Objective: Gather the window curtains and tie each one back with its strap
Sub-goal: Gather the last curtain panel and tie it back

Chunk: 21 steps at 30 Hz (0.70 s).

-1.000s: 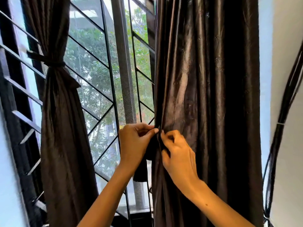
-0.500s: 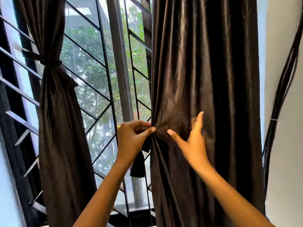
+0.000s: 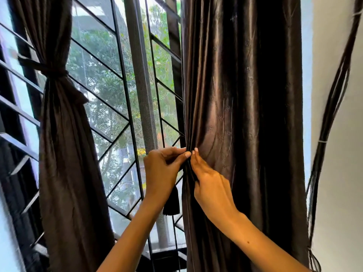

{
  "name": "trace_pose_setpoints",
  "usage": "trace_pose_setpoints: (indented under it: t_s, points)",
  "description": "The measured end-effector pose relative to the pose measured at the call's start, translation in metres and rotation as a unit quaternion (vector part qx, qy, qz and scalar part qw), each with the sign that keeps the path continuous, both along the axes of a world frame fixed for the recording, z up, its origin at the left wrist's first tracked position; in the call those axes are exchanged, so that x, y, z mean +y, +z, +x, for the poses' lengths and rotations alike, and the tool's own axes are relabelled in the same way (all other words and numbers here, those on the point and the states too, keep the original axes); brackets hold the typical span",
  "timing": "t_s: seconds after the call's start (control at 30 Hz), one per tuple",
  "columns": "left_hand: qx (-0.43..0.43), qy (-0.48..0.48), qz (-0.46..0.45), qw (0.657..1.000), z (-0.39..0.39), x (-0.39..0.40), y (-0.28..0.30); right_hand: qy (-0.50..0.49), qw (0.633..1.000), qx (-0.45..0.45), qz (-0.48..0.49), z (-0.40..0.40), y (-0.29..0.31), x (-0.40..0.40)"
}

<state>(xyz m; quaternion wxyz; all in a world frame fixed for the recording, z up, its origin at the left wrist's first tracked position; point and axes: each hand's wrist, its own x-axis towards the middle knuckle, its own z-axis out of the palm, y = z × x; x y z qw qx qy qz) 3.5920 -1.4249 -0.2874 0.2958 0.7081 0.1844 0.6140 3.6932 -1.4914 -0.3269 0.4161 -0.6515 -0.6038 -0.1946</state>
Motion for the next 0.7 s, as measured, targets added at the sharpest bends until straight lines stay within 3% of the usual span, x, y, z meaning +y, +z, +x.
trace_pose_setpoints:
  t_s: [0.3, 0.4, 0.5, 0.6, 0.63, 0.7]
  points:
    - [0.054, 0.087, 0.078, 0.992, 0.006, -0.002, 0.004, 0.028, 0.999, -0.035, -0.02, 0.005, -0.002, -0.006]
    - [0.075, 0.13, 0.099, 0.984, 0.008, -0.002, 0.007, 0.041, 0.998, -0.035, 0.034, 0.009, -0.007, -0.001]
    - [0.077, 0.13, 0.083, 0.985, 0.006, 0.003, 0.009, -0.027, 0.983, 0.056, 0.175, 0.022, -0.011, 0.008]
    - [0.064, 0.116, 0.068, 0.989, 0.003, 0.005, 0.008, -0.054, 0.952, 0.207, 0.218, 0.036, -0.002, 0.008]
    - [0.061, 0.113, 0.067, 0.989, 0.003, 0.005, 0.008, -0.029, 0.95, 0.225, 0.214, 0.038, -0.001, 0.008]
    - [0.058, 0.107, 0.065, 0.99, 0.003, 0.006, 0.006, -0.003, 0.967, 0.163, 0.197, 0.036, -0.005, 0.01]
